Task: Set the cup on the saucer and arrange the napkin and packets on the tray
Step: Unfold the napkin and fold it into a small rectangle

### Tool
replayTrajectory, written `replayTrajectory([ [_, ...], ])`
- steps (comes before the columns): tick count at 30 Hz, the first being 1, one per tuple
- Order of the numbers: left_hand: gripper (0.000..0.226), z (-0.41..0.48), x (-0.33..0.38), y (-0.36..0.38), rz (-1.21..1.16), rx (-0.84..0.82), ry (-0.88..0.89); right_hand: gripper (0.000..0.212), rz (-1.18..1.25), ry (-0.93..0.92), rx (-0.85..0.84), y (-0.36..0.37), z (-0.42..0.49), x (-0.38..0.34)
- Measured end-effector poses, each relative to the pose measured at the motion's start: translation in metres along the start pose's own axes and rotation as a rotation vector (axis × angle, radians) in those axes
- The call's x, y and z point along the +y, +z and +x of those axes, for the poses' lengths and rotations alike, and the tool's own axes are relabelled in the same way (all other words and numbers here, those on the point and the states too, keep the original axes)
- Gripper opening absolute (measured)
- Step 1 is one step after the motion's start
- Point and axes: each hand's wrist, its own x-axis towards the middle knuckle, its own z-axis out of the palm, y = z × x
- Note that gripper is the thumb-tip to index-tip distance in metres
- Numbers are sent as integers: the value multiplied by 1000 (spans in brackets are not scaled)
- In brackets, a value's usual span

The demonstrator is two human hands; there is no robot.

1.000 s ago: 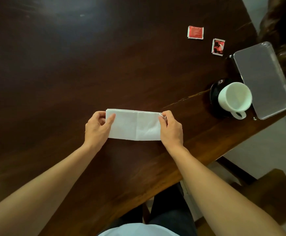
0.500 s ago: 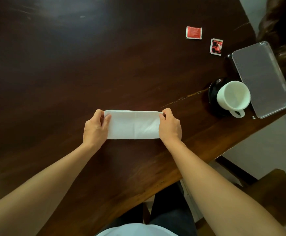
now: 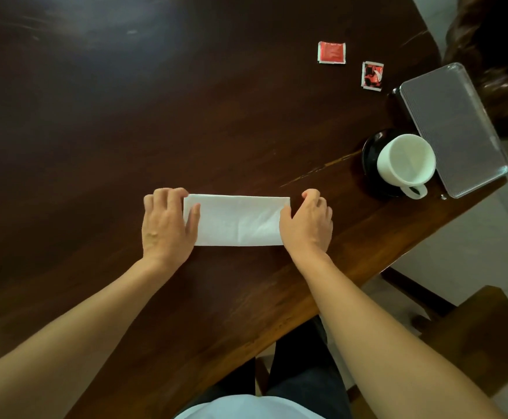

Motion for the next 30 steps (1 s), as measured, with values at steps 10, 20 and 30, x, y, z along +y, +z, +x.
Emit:
replayTrajectory([
  [10, 68, -6, -18, 41, 286, -298, 519, 59, -197, -798, -225, 72, -49, -49],
  [20, 72, 2, -30, 42, 379, -317, 505, 74, -450, -714, -178, 70, -8, 11],
  [30, 82, -40, -29, 38, 379, -412, 415, 69, -690, -964, -275, 27, 46, 31],
])
